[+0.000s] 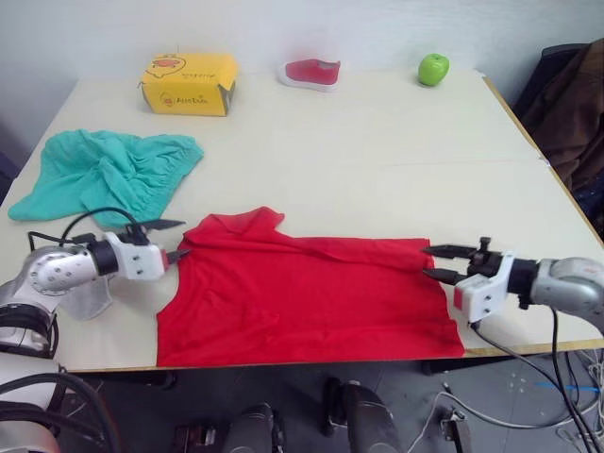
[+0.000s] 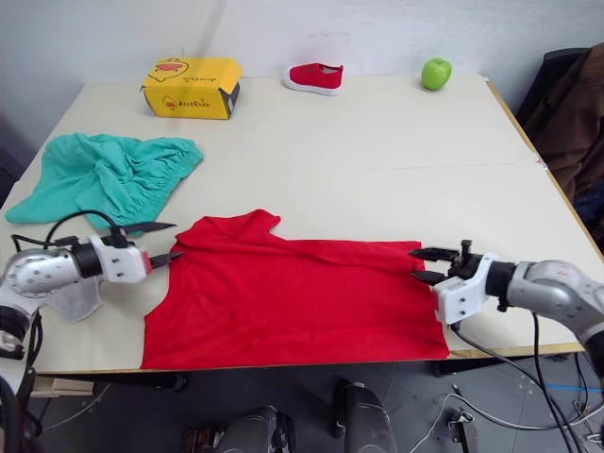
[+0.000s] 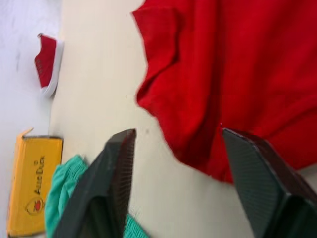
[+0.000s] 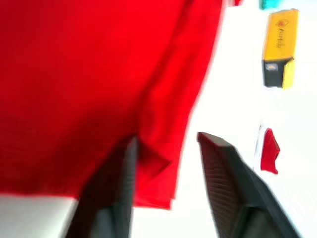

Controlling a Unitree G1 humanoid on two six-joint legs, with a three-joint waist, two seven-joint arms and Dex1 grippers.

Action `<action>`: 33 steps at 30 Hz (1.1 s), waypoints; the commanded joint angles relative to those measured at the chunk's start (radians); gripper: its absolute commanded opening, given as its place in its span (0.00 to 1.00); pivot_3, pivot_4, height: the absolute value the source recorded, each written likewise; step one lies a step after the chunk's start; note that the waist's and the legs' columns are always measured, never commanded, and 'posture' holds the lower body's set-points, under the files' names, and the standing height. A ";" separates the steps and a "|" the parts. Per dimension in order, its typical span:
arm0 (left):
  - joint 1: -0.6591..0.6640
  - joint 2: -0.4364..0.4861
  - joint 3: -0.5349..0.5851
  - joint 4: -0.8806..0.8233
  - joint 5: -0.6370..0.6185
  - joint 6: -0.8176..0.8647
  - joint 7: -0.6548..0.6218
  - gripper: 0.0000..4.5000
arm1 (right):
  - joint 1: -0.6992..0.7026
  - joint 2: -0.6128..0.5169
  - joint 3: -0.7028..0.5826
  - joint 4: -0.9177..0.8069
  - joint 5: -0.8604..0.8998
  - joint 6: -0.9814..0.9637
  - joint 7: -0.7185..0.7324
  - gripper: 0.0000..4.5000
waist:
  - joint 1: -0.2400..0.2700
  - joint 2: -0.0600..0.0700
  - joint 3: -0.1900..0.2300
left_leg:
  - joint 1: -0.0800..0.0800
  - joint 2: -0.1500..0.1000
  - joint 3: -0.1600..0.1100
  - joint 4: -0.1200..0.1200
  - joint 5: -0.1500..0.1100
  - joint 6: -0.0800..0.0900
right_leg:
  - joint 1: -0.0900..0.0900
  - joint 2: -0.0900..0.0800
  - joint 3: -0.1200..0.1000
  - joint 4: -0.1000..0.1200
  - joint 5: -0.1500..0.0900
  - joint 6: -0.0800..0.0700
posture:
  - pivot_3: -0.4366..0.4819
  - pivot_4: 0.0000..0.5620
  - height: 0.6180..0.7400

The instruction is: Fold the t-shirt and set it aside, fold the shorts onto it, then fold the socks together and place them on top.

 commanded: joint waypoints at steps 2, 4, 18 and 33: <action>0.038 0.041 0.113 -0.212 -0.260 0.271 -0.242 0.96 | 0.061 -0.049 -0.087 -0.238 0.392 0.277 0.237 0.83 | 0.003 0.000 0.000 | 0.000 0.000 -0.001 0.001 0.000 0.000 | 0.000 0.000 0.000 0.000 0.000 0.000 | 0.48 0.27 1.00; 0.007 0.013 0.138 -0.237 -0.281 0.385 -0.271 1.00 | 0.051 -0.022 -0.124 -0.308 0.513 0.443 0.292 0.98 | 0.004 0.000 0.000 | 0.000 0.000 -0.001 0.002 0.000 0.000 | 0.001 0.000 0.000 0.000 0.000 0.000 | 0.48 0.27 1.00; -0.212 -0.258 0.098 -0.396 -0.281 1.075 -0.426 1.00 | -0.078 0.213 -0.206 -0.527 0.738 1.237 0.369 0.99 | 0.047 0.000 0.000 | -0.006 -0.002 -0.004 0.006 -0.001 0.001 | 0.000 0.003 -0.002 -0.002 0.001 0.001 | 0.48 0.27 1.00; -0.315 -0.404 0.038 -0.184 -0.077 0.950 -0.367 0.65 | -0.025 0.298 -0.290 -0.598 0.648 1.327 0.409 1.00 | 0.048 -0.001 0.000 | -0.007 -0.002 -0.004 0.006 -0.001 0.001 | -0.001 0.003 -0.002 -0.002 0.001 0.002 | 0.48 0.27 1.00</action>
